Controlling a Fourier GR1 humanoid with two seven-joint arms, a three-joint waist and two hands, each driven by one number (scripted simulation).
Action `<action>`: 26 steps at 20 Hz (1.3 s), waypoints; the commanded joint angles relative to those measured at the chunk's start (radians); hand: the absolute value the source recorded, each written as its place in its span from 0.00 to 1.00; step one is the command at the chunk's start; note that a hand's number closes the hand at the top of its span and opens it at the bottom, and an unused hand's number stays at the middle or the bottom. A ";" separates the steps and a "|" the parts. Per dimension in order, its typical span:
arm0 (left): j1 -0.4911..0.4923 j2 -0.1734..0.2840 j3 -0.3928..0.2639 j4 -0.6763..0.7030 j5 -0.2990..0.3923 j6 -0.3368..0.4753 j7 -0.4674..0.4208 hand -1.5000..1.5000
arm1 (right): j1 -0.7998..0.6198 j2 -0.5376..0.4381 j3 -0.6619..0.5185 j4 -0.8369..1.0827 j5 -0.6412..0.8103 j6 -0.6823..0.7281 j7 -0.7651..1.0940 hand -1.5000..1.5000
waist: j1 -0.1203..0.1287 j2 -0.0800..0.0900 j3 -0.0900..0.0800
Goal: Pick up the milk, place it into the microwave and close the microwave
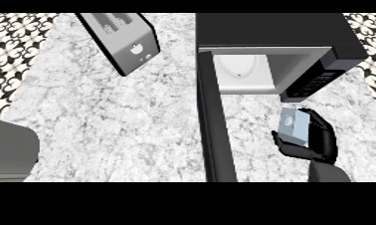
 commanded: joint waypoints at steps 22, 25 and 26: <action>0.075 0.071 -0.030 -0.068 0.038 0.038 -0.071 0.00 | 0.231 0.118 0.230 -0.682 -0.070 0.001 0.436 1.00 | 0.022 0.006 0.002; 0.069 0.071 -0.006 0.040 0.073 -0.006 -0.150 0.00 | 0.179 0.109 0.240 -0.674 -0.075 -0.013 0.505 1.00 | 0.022 0.006 0.001; 0.081 0.097 0.016 -0.001 0.102 -0.012 -0.123 0.00 | 0.165 0.118 0.306 -0.672 -0.071 -0.075 0.519 1.00 | 0.022 0.006 0.002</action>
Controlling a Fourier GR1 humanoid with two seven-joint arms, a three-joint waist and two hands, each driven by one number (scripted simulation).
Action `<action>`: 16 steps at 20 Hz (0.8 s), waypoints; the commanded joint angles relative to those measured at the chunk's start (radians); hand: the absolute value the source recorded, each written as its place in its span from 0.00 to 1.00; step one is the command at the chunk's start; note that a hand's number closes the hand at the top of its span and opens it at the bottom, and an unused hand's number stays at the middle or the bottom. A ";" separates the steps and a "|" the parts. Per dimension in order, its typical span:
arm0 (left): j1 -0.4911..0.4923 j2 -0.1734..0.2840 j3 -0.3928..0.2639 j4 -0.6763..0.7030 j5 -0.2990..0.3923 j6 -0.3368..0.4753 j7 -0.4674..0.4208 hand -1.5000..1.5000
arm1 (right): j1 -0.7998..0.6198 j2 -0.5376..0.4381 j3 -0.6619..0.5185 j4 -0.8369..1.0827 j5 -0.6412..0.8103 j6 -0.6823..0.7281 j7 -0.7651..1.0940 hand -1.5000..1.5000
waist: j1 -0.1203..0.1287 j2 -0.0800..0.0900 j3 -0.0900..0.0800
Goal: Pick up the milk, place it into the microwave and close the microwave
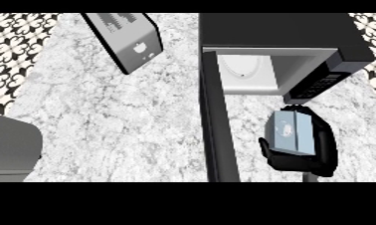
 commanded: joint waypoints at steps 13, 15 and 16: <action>-0.042 0.044 0.083 0.054 0.089 -0.055 -0.020 0.00 | -0.492 0.004 -0.079 0.697 0.034 -0.257 -0.115 1.00 | 0.016 0.006 0.001; -0.048 0.036 0.066 0.043 0.092 -0.047 0.008 0.00 | -0.606 -0.025 -0.128 0.796 0.038 -0.242 -0.097 1.00 | 0.020 0.009 0.002; -0.022 0.048 0.068 0.026 0.080 -0.041 -0.011 0.00 | -0.599 0.004 -0.111 0.829 0.066 -0.314 -0.119 1.00 | 0.020 0.007 0.001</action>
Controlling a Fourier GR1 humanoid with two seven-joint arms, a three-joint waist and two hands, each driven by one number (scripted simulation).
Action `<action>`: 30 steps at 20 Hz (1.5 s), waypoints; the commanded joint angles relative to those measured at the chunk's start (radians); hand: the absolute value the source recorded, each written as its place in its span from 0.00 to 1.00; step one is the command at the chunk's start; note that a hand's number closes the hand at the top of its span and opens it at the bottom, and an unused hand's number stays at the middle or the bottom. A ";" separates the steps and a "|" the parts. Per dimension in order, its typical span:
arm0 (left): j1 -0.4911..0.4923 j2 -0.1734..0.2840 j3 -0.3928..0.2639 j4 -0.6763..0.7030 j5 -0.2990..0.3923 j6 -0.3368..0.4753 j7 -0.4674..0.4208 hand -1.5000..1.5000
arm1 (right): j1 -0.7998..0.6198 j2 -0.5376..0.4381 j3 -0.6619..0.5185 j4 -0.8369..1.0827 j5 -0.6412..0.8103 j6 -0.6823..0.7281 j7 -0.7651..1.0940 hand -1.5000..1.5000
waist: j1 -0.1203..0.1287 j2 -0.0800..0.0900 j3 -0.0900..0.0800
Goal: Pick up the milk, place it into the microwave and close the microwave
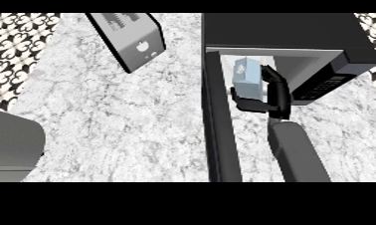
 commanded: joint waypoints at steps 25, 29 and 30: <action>-0.072 0.018 0.011 0.082 0.007 -0.074 -0.015 0.00 | -0.454 -0.205 -0.137 0.678 0.130 -0.293 -0.265 1.00 | 0.085 0.040 0.004; -0.060 0.023 0.030 0.046 0.031 -0.064 0.000 0.00 | -0.458 -0.176 -0.194 0.660 0.077 -0.292 -0.329 1.00 | 0.086 0.040 0.006; -0.054 0.021 0.020 0.052 0.019 -0.069 -0.016 0.00 | -0.445 -0.165 -0.195 0.660 0.082 -0.332 -0.355 1.00 | 0.100 0.045 0.007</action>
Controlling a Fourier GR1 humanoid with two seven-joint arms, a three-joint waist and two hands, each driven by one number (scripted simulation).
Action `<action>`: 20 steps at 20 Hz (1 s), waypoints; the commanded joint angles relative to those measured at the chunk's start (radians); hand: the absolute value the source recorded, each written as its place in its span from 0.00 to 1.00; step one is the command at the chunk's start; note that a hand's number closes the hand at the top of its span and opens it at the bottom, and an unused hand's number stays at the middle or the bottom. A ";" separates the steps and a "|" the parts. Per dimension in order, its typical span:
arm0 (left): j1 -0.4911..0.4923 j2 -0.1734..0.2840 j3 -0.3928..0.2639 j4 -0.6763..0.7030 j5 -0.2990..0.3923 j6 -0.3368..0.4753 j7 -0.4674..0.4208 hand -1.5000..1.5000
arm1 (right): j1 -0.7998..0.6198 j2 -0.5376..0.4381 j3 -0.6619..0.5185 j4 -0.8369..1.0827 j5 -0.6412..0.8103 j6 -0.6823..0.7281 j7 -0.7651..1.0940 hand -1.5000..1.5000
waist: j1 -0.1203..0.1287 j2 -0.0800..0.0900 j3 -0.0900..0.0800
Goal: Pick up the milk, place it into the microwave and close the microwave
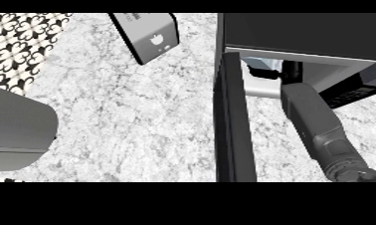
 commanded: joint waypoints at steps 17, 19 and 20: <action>-0.040 0.012 0.019 0.037 0.004 -0.022 0.009 0.00 | 0.018 -0.120 -0.029 0.178 0.087 -0.486 0.136 1.00 | 0.023 0.043 -0.015; -0.053 0.014 0.026 0.038 0.002 -0.027 0.005 0.00 | 0.032 -0.137 -0.006 0.218 0.112 -0.565 0.220 0.00 | 0.042 0.050 -0.017; -0.047 0.027 0.024 0.034 0.005 -0.037 0.013 0.00 | 0.005 -0.135 0.040 0.220 0.160 -0.583 0.232 0.00 | 0.058 0.038 -0.012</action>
